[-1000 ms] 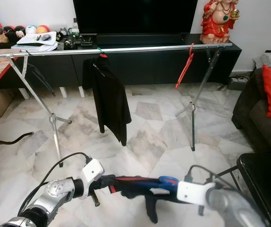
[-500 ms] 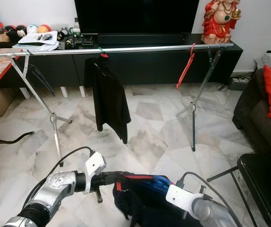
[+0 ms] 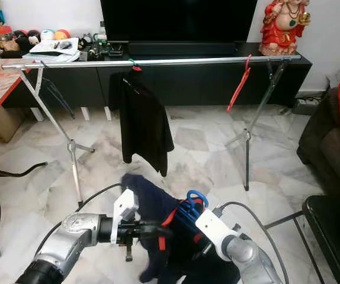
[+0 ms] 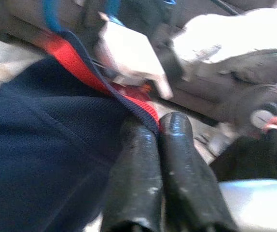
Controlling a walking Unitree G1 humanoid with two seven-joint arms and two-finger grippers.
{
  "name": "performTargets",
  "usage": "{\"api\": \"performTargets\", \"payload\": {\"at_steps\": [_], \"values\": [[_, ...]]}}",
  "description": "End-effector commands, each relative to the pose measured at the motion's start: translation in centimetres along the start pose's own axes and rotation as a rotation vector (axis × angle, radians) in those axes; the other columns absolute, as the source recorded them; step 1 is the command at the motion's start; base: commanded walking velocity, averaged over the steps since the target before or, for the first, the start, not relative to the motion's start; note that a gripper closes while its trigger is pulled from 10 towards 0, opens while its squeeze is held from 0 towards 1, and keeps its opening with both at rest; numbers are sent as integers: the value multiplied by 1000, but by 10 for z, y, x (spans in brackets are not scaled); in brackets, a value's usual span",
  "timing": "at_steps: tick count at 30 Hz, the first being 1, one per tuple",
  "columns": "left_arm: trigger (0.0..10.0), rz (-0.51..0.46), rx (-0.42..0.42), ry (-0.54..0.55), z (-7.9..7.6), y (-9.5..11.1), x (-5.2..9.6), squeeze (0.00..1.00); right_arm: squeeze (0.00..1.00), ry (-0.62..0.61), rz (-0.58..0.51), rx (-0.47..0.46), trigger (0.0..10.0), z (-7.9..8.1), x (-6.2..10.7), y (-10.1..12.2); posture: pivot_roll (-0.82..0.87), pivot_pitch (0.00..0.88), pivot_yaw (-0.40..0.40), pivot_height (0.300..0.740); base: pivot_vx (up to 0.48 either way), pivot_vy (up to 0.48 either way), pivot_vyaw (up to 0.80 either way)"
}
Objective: Hang hanger
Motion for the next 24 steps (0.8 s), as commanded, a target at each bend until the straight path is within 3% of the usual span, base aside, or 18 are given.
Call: {"api": "performTargets", "payload": {"at_steps": [1, 9, 16, 18, 24], "values": [[10000, -10, 1, -33, -4, 3, -1, 1000, 0, -33, -20, -19, 0, -8, 1, 4, -21, 89, -11, 740, 0, 0, 0], [10000, 0, 16, -64, -12, 11, 4, 1000, 0, -43, -37, -42, 0, -9, -2, 4, -12, 82, -12, 740, 0, 0, 0], [10000, 23, -4, -41, -11, 10, 8, 1000, 0, -24, -72, -28, 0, -13, -1, 7, -12, 76, -10, 740, 0, 0, 0], [10000, 79, -23, -9, -7, 5, 19, 1000, 0, 25, -87, 82, 0, -14, 3, 4, -12, 74, -10, 740, 0, 0, 0], [10000, 177, -69, 10, -4, -4, 29, 1000, 0, 165, -162, 220, 0, -7, 10, 3, -7, 63, -9, 740, 0, 0, 0]]}}
Point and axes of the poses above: a point about 5 cm out from each wrist's last joint towards the gripper, its own x axis pointing back from the gripper into the wrist, its own y axis along the axis of the wrist's last joint, z = x × y, the point moved 1 cm from there along -x, pointing out of the wrist towards the gripper, and after that the axes turned 5 degrees about -x, right-handed, at the moved point
